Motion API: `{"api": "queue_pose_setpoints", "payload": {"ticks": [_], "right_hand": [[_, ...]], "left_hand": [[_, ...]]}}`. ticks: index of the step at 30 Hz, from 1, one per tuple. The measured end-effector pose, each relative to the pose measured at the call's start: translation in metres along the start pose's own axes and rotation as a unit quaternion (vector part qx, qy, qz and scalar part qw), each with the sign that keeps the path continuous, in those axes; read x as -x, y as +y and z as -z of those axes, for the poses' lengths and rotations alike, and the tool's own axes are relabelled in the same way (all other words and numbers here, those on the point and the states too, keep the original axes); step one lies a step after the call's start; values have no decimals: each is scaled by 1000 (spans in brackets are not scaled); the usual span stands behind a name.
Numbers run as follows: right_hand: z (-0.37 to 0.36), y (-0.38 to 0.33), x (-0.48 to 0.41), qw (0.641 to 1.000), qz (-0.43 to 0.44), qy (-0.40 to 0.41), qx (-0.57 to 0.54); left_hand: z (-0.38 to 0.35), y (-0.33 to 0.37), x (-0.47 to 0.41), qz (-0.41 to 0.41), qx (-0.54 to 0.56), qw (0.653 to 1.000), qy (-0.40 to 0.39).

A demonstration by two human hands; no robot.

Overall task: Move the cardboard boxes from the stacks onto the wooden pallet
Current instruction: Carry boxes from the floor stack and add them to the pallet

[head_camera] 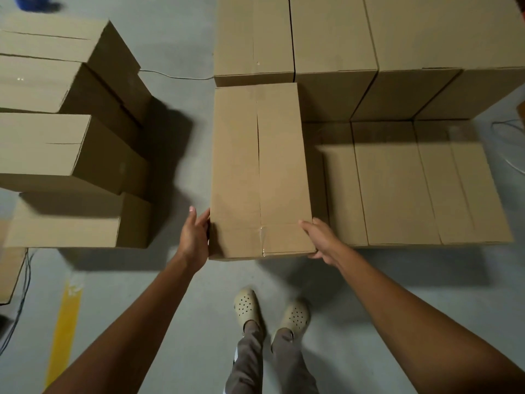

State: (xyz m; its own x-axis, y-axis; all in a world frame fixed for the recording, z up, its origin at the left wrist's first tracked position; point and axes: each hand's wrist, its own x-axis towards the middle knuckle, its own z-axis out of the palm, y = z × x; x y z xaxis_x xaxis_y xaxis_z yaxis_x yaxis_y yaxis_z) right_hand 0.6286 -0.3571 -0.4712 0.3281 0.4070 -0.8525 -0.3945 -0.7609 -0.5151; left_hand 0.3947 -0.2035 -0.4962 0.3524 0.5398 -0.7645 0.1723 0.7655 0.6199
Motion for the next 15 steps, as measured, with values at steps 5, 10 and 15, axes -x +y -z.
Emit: {"api": "queue_pose_setpoints", "payload": {"ticks": [5, 10, 15], "right_hand": [[-3, 1, -25, 1000, 1, -11, 2], [-14, -2, -29, 999, -27, -11, 34], [-16, -3, -30, 998, -28, 6, 48]], "left_hand": [[0, 11, -8, -9, -5, 1000, 5], [8, 8, -13, -10, -21, 1000, -3], [5, 9, -12, -13, -33, 999, -14]]}}
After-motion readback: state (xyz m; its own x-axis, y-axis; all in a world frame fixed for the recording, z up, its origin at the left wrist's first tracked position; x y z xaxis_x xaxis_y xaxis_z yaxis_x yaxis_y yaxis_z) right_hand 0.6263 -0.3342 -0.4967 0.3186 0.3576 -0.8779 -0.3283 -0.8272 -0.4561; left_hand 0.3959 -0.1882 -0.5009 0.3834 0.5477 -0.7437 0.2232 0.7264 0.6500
